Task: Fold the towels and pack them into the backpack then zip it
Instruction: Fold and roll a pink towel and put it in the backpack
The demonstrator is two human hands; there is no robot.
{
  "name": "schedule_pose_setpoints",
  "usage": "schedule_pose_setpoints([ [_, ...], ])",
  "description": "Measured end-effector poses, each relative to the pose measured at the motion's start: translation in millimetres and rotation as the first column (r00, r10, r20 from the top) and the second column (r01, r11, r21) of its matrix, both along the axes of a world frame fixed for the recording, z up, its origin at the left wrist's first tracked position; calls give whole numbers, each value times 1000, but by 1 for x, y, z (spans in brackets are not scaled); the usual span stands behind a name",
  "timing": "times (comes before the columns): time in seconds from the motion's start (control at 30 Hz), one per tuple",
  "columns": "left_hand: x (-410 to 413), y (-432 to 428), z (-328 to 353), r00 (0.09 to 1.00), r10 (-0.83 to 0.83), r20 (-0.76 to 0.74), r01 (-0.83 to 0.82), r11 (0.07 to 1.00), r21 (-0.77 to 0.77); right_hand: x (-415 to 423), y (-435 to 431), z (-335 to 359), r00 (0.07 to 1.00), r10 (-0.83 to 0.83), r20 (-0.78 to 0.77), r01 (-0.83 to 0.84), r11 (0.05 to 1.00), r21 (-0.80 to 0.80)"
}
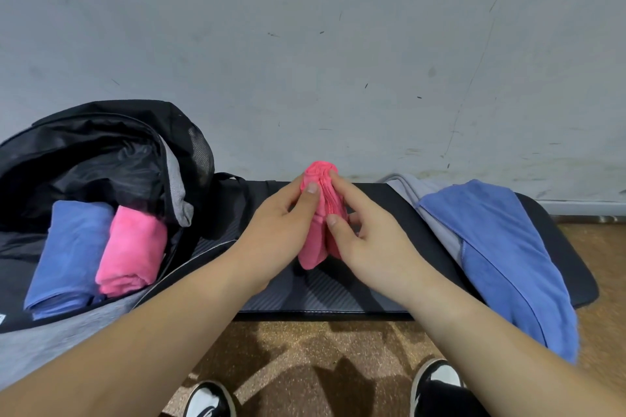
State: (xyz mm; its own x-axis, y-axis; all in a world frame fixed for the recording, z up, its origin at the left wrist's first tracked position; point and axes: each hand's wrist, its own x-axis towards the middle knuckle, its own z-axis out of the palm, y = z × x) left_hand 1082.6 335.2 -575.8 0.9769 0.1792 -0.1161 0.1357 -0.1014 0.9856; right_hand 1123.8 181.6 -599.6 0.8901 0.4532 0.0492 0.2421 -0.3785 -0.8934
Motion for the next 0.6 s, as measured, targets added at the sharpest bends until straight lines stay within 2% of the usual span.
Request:
schedule_pose_setpoints([
  [0.13,0,1,2,999,17,27,-17,1000,-14,0,-1,-2,997,70,33,-69,997,-45],
  [0.2,-2,-2,1,1000,5,31,-4,1000,-29,-1,0,-1,997,80,1,-79,996,-37],
  [0.23,-2,-3,0,999,-9,33,11,999,-39,-2,0,1,996,73,-52,-73,997,-1],
  [0.3,-5,-4,2,998,-55,31,56,997,-56,-4,3,6,973,92,-211,-56,983,172],
  [0.4,-8,-4,0,991,-129,35,129,992,1,-9,9,19,907,137,-398,34,919,393],
  [0.5,-7,-2,-9,996,-83,28,82,996,43,-10,14,19,857,123,-500,130,888,442],
  [0.6,-6,2,-14,1000,14,20,-16,993,115,-9,16,12,805,204,-558,105,876,471],
])
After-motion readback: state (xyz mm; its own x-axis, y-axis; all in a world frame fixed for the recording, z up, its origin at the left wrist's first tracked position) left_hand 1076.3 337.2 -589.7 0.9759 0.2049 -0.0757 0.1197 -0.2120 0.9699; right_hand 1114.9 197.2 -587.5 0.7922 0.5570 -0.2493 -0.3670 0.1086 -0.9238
